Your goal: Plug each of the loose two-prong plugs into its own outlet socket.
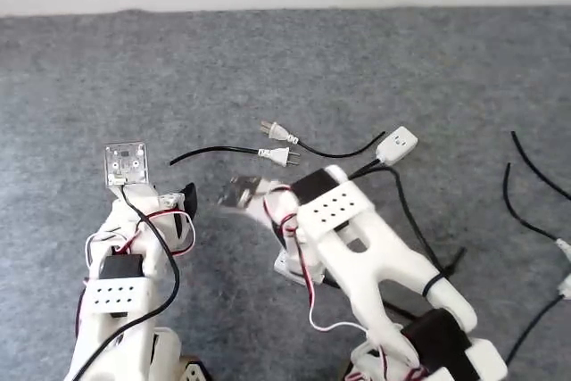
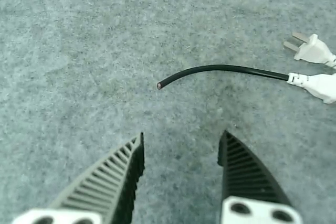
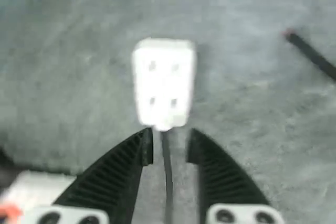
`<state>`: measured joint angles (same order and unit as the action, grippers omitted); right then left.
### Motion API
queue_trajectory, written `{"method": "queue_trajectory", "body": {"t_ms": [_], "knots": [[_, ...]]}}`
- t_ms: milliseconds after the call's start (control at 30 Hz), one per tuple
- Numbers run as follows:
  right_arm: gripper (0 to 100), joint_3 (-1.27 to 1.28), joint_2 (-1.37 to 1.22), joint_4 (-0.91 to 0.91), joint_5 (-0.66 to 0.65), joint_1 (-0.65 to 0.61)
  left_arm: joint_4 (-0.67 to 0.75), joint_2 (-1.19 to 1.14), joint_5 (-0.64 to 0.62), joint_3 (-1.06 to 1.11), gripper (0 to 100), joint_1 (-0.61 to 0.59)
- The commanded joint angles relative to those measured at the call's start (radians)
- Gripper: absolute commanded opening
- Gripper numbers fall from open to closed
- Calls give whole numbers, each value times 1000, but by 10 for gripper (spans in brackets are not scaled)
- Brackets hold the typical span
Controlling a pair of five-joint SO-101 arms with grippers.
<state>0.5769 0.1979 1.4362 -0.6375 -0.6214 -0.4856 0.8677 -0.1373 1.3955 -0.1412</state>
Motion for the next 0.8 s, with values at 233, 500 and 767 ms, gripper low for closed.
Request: {"method": "queue_trajectory", "body": {"t_ms": [233, 500, 767], "knots": [[328, 37, 24, -91, -40, -58, 25, -2, -2, -47, 225, -8], [328, 147, 24, -303, 342, -150, 25, 0, -2, -47, 225, -8], [326, 239, 24, -456, 408, -81, 25, 0, -2, -47, 225, -8]]}}
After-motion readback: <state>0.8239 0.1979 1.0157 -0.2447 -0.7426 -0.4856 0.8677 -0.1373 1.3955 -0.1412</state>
